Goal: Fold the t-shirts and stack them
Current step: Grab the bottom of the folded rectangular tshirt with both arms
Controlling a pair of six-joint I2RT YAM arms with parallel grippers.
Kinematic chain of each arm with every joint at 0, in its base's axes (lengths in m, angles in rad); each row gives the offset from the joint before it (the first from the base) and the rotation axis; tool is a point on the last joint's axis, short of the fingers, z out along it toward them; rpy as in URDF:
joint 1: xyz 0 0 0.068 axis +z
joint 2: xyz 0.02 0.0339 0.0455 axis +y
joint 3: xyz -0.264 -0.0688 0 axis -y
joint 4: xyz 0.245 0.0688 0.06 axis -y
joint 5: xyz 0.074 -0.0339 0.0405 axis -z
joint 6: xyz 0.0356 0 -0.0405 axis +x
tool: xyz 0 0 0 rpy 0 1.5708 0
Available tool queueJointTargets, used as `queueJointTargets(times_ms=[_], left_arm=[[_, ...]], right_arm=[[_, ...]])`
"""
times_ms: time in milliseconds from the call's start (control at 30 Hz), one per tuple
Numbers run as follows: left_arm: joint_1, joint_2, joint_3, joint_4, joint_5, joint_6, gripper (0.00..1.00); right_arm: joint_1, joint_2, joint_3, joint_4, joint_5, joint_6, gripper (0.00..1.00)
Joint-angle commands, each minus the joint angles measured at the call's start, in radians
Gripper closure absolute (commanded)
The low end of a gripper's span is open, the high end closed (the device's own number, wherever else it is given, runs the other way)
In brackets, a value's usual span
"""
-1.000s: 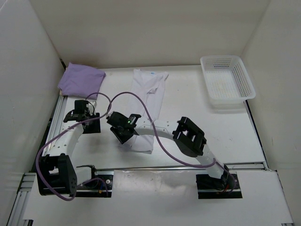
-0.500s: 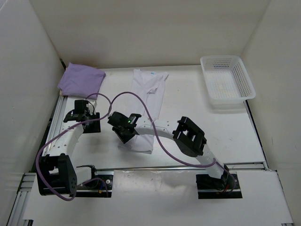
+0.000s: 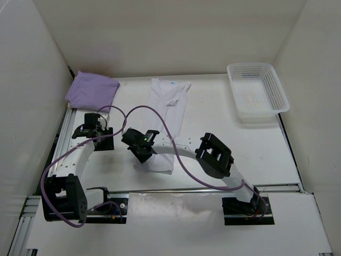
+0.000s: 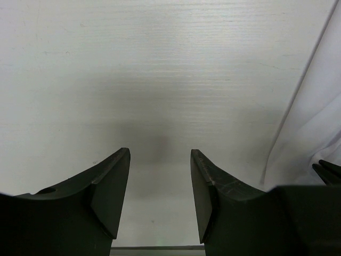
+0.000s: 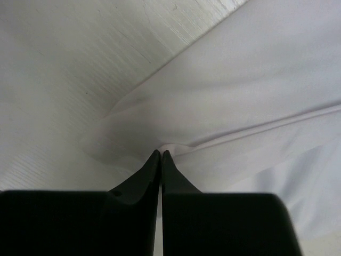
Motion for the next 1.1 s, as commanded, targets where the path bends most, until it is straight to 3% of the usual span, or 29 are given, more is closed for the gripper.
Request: queueJointTargets(times_ms=[0, 267, 433, 600, 767, 933, 1033, 1067], left_arm=[[-0.001, -0.016, 0.022, 0.017, 0.003, 0.003, 0.40], [-0.001, -0.016, 0.022, 0.017, 0.003, 0.003, 0.40], [-0.001, -0.005, 0.022, 0.017, 0.003, 0.003, 0.40], [-0.001, 0.004, 0.022, -0.005, 0.012, 0.003, 0.40], [-0.034, 0.004, 0.044, -0.015, 0.012, 0.003, 0.40], [-0.155, -0.025, 0.054, -0.054, 0.024, 0.003, 0.39], [-0.309, -0.053, 0.054, -0.065, 0.015, 0.003, 0.35], [-0.406, -0.065, 0.044, -0.065, 0.005, 0.003, 0.35]], right_arm=[[0.006, -0.033, 0.020, -0.011, 0.020, -0.010, 0.99], [-0.006, -0.254, -0.161, 0.050, 0.030, 0.126, 0.99], [-0.087, -0.396, -0.434, 0.193, -0.038, 0.254, 0.99], [-0.117, -0.427, -0.575, 0.259, -0.145, 0.308, 0.81], [-0.138, -0.492, -0.667, 0.259, -0.154, 0.329, 0.80], [-0.161, -0.593, -0.779, 0.259, -0.164, 0.351, 0.76], [-0.172, -0.648, -0.802, 0.259, -0.164, 0.351, 0.72], [-0.172, -0.670, -0.814, 0.259, -0.174, 0.360, 0.72]])
